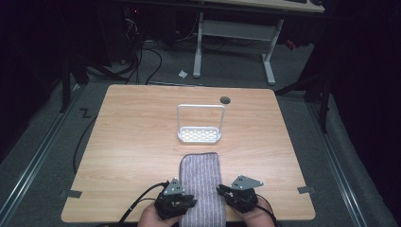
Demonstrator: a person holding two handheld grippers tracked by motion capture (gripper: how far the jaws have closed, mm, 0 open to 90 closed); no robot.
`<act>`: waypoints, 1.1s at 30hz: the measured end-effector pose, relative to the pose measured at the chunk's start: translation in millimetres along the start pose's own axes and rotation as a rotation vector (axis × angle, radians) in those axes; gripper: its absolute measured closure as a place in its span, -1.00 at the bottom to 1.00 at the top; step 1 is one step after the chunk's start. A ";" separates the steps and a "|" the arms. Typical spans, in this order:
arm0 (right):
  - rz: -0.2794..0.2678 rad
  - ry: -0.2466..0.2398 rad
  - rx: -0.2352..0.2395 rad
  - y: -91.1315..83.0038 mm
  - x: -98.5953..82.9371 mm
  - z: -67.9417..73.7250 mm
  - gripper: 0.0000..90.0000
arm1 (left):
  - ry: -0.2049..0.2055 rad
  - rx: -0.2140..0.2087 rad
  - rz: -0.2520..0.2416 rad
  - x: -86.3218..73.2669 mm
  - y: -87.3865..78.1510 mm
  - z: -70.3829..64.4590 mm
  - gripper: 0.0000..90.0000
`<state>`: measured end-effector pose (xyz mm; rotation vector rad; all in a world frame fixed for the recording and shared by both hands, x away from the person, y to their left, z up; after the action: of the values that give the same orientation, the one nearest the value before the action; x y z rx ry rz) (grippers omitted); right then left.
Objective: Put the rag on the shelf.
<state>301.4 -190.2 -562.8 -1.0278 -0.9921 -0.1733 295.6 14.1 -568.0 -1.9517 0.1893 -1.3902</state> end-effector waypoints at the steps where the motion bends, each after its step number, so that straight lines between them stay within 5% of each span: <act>1: -0.019 0.007 0.002 -1.5 2.8 -1.3 0.69 | -0.011 0.029 -0.019 3.5 -3.6 7.0 0.61; 8: -0.027 0.016 -0.038 20.3 18.3 -15.3 0.66 | -0.069 0.263 -0.085 33.6 5.0 82.5 0.36; 12: -0.001 0.017 -0.054 27.3 16.9 -18.5 0.66 | -0.091 0.341 -0.052 47.9 23.8 109.6 0.16; 15: 0.000 0.010 -0.053 27.1 14.7 -19.1 0.66 | -0.098 0.314 -0.034 48.7 33.0 110.4 0.12; 17: 0.006 0.020 -0.052 24.0 12.3 -19.9 0.65 | -0.059 0.316 -0.034 49.2 37.7 100.3 0.10; 20: 0.012 0.034 -0.052 17.9 6.7 -19.9 0.65 | -0.018 0.348 -0.023 45.0 36.7 90.1 0.27; 26: 0.029 0.031 -0.073 3.4 -4.9 -14.9 0.65 | -0.020 0.344 -0.027 42.5 35.6 84.0 0.48; 33: -0.060 0.087 -0.093 12.3 28.4 -19.3 0.31 | -0.068 0.324 -0.052 41.8 36.4 82.6 0.66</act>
<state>336.2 -189.9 -551.9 -1.0665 -0.9434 -0.3131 394.6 5.2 -571.9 -1.7393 -0.1141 -1.2953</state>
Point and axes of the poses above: each handheld gripper's, and its own axes: y roughly forward along the jaws, x roughly out of its top, z roughly to its left, the point moved 5 cm from there along y, roughly forward along the jaws, and after that the axes turned 8 degrees about y, right-handed, at the moved point
